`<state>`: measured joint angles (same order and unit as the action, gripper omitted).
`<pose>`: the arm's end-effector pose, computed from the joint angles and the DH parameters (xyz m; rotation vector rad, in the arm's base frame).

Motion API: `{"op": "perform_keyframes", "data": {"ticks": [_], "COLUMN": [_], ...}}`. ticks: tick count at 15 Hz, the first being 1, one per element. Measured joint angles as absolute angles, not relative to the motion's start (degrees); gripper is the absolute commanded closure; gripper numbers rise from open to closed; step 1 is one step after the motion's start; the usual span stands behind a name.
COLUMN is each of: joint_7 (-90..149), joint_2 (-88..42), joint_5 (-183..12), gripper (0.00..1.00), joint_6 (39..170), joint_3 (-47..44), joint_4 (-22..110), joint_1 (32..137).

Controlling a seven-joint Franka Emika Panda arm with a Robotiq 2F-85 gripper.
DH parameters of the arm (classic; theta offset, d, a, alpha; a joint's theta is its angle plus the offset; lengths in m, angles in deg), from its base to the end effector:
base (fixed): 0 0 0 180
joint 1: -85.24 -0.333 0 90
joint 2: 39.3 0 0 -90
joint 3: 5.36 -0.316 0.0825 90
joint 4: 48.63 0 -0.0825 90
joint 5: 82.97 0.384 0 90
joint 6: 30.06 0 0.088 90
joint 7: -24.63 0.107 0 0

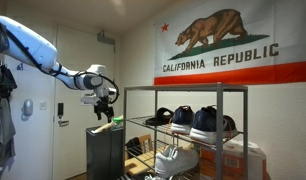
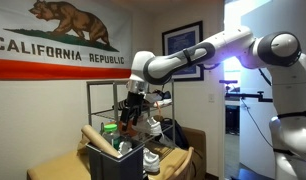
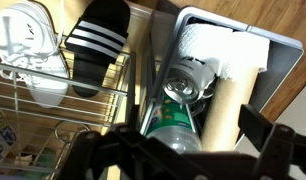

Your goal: Remove the bottle from the black bucket and put it on the second shelf of the shoe rack

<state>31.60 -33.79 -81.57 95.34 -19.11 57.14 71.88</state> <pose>0.5457 0.2754 0.4965 -2.9651 -0.5028 -0.3404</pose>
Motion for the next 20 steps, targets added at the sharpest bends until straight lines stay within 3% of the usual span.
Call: {"op": "perform_keyframes", "data": {"ticks": [9,20], "joint_7": [32.98,41.27], "joint_2": [-22.71,-19.95], "joint_5": [-88.96,-99.03], "gripper": [0.0,0.0], "joint_6": [96.41,96.42], "joint_3": [-18.73,-15.74], "joint_4": [44.95,40.13], "joint_1": [68.93,64.33]}}
